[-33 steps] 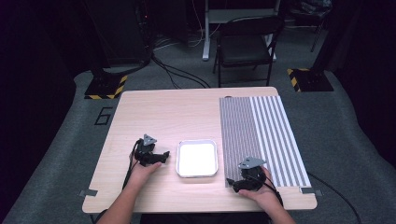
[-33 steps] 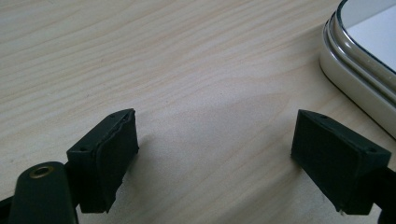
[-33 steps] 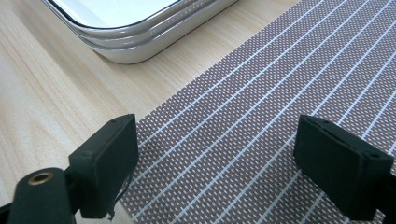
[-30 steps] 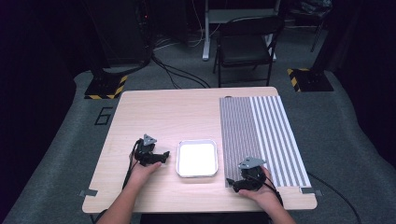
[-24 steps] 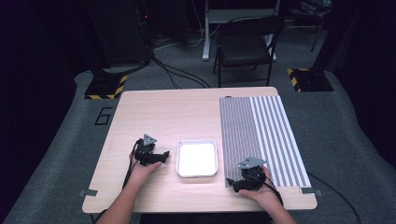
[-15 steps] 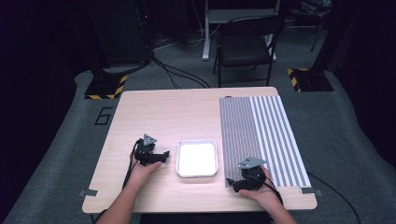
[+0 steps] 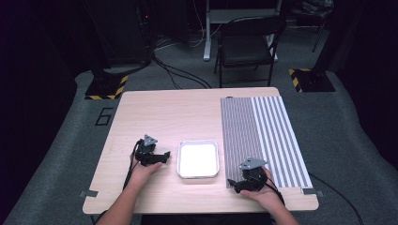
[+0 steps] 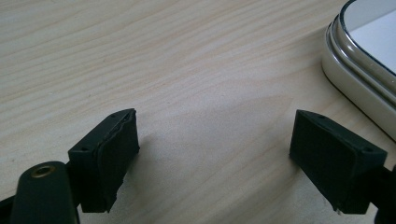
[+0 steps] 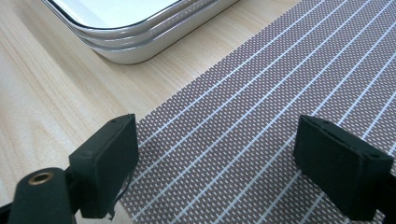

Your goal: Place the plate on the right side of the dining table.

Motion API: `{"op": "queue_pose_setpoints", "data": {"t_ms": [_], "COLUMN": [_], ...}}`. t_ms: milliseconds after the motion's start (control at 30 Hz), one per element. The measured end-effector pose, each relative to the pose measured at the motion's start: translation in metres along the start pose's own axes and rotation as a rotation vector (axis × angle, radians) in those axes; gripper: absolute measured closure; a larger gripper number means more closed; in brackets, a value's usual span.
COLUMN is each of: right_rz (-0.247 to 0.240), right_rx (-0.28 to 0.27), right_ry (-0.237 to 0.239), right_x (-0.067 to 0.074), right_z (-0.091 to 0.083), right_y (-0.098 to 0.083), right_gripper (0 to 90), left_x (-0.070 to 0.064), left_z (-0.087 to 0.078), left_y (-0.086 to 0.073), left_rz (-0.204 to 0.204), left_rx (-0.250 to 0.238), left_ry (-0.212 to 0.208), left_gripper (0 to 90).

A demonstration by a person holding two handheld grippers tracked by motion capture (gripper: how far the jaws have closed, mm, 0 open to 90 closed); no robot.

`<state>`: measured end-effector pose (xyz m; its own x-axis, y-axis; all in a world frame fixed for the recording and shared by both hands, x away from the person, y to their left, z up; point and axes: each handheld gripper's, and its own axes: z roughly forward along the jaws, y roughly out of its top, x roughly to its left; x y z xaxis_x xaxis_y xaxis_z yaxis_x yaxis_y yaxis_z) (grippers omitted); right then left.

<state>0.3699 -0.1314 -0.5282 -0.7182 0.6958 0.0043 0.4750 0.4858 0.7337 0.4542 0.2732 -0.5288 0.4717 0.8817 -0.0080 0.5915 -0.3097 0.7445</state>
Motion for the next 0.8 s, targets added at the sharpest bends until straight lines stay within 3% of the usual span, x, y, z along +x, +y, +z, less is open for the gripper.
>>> {"op": "queue_pose_setpoints", "data": {"t_ms": [133,200,267,433,567,800], "right_rz": [0.002,0.006,0.015,0.034,0.044,0.088], "right_rx": [-0.002,0.003,0.010,-0.011,-0.051,-0.039], "right_ry": [-0.001,-0.003,-0.015,-0.025,-0.048,-0.055], "right_x": [0.000,0.001,0.000,0.003,0.005,0.005], "right_z": [0.000,-0.001,-0.003,-0.005,-0.007,-0.009], "right_y": [0.000,0.001,0.003,0.004,0.006,0.007], "right_gripper": [13.6,16.2,24.6,25.2,29.2,39.6], "left_x": [0.001,0.001,0.002,0.005,0.005,0.003], "left_z": [-0.001,-0.002,-0.003,-0.008,-0.012,-0.021], "left_y": [0.000,0.001,0.001,0.002,0.002,0.004], "left_rz": [-0.002,-0.023,-0.034,-0.077,-0.101,-0.136], "left_rx": [-0.001,-0.005,-0.008,0.003,0.005,0.007], "left_ry": [0.008,0.011,0.013,0.011,0.004,-0.019], "left_gripper": [20.0,25.5,31.6,41.3,43.8,46.0]}}
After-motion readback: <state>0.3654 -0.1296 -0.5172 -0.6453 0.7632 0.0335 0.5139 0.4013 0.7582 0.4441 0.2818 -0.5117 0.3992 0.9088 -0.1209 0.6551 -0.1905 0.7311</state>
